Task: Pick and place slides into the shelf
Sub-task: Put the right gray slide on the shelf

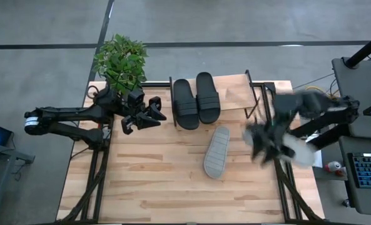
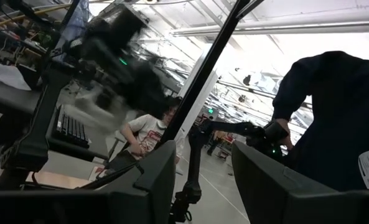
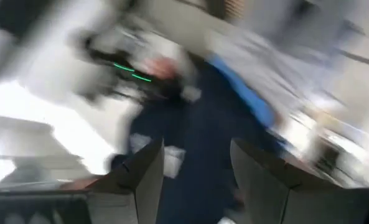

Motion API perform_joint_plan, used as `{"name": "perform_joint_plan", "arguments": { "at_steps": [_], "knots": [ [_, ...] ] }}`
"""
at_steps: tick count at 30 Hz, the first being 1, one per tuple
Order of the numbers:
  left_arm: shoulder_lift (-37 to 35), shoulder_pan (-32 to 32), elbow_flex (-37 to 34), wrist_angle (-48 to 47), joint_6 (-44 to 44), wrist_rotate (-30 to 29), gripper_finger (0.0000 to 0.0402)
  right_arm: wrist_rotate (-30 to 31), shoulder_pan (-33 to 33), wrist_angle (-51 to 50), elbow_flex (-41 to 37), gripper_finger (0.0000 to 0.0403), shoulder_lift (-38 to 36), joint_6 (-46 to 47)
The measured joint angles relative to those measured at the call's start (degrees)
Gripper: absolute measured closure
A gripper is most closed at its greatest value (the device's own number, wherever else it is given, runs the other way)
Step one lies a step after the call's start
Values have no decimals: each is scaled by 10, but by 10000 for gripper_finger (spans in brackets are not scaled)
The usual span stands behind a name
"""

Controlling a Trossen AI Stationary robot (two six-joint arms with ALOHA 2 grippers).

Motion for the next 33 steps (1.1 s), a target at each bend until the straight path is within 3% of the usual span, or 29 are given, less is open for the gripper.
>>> {"name": "perform_joint_plan", "arguments": {
  "at_steps": [2,6,10,15,24,28,33],
  "knots": [
    [0,0,0,0,0,0,259,-19,10,11,-2,225,3,6],
    [3,0,3,0,0,0,259,21,-4,42,2,225,-5,-27],
    [3,0,2,0,0,0,259,-52,10,-20,-8,225,14,-35],
    [3,0,2,0,-2,0,259,-163,13,-80,-2,231,20,-118],
    [3,0,6,0,-1,-2,259,-205,25,-131,-4,236,42,-204],
    [3,0,6,0,-1,-2,259,-178,29,-132,-5,236,42,-222],
    [3,0,6,0,-1,-1,259,-65,9,-45,14,236,33,-271]
  ]
}}
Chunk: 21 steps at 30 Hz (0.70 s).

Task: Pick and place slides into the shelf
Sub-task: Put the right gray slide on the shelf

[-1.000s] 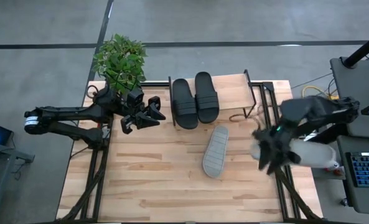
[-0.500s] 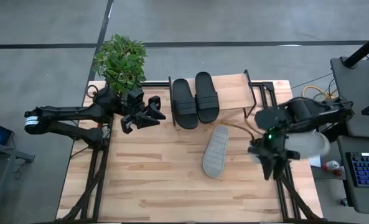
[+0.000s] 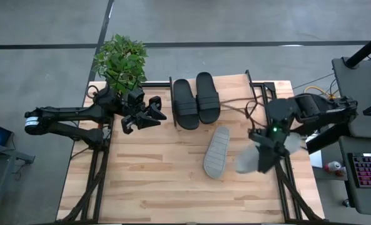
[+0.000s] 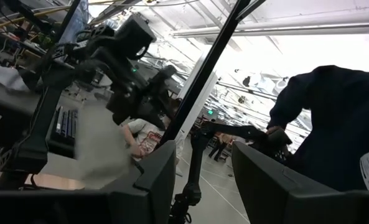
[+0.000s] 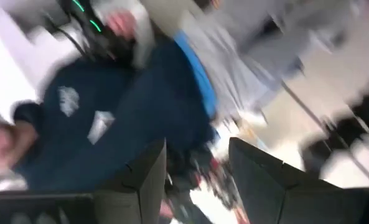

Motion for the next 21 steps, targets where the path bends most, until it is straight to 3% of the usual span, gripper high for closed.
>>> {"name": "perform_joint_plan", "arguments": {
  "at_steps": [5,10,14,21],
  "knots": [
    [0,0,0,0,0,0,259,85,-16,69,6,236,-6,13],
    [0,0,0,0,-6,0,259,93,-26,75,6,236,-6,16],
    [0,0,0,0,-21,1,259,111,-33,79,6,236,-1,-65],
    [-5,0,11,3,-32,1,259,138,-57,143,6,236,15,-296]
  ]
}}
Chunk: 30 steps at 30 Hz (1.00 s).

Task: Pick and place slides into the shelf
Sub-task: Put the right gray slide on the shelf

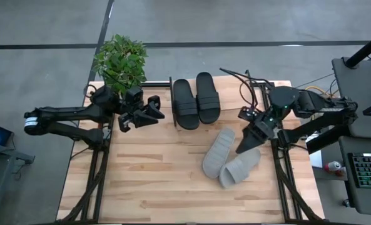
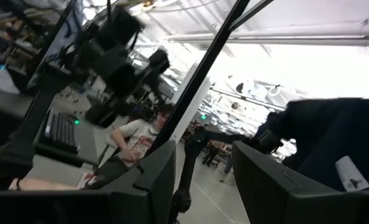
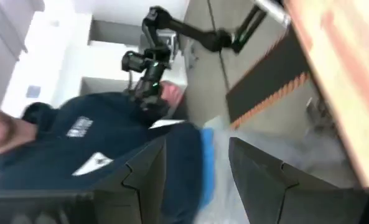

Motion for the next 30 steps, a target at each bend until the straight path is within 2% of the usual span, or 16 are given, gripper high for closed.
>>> {"name": "perform_joint_plan", "arguments": {
  "at_steps": [3,8,11,14,17,20,26,30],
  "knots": [
    [-6,1,12,-2,-8,-1,259,24,-3,-22,-3,236,5,-66],
    [-19,2,42,-31,-14,-17,259,65,-4,-113,-11,236,6,-178],
    [-29,2,64,-133,-12,-23,259,105,-5,-158,-14,236,-1,-237],
    [-39,2,95,-256,7,-35,259,180,-16,-173,-19,236,-21,-270],
    [-48,2,126,-334,27,-55,259,260,-24,-176,-30,236,-47,-292],
    [-54,2,152,-361,46,-81,259,305,-31,-176,-52,236,-79,-298],
    [-74,2,162,-369,63,-137,259,313,-31,-172,-150,236,-156,-276],
    [-79,2,156,-390,65,-162,259,296,-31,-113,-250,236,-222,-235]
  ]
}}
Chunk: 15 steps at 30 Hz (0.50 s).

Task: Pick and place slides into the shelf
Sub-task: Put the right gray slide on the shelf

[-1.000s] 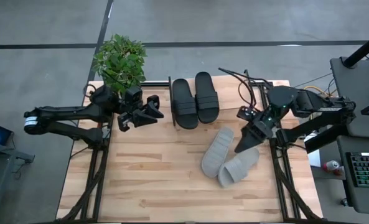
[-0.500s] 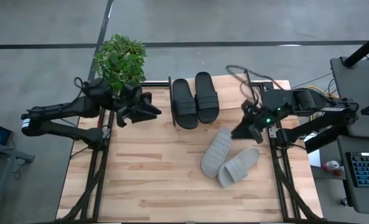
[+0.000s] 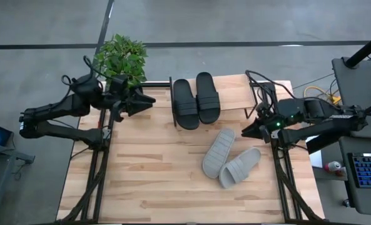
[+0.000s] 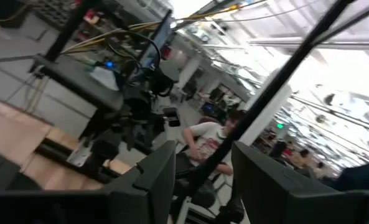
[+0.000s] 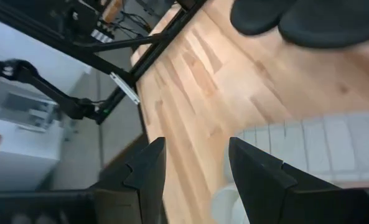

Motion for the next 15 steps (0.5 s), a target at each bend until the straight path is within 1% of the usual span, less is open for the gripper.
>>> {"name": "perform_joint_plan", "arguments": {
  "at_steps": [4,7,15],
  "knots": [
    [8,0,-1,-8,0,-9,259,-16,0,60,-94,236,-64,43],
    [18,0,-1,-5,2,-8,259,-23,0,93,-148,236,-106,69],
    [34,0,-1,-3,11,-8,259,-35,22,98,-252,236,-199,107]
  ]
}}
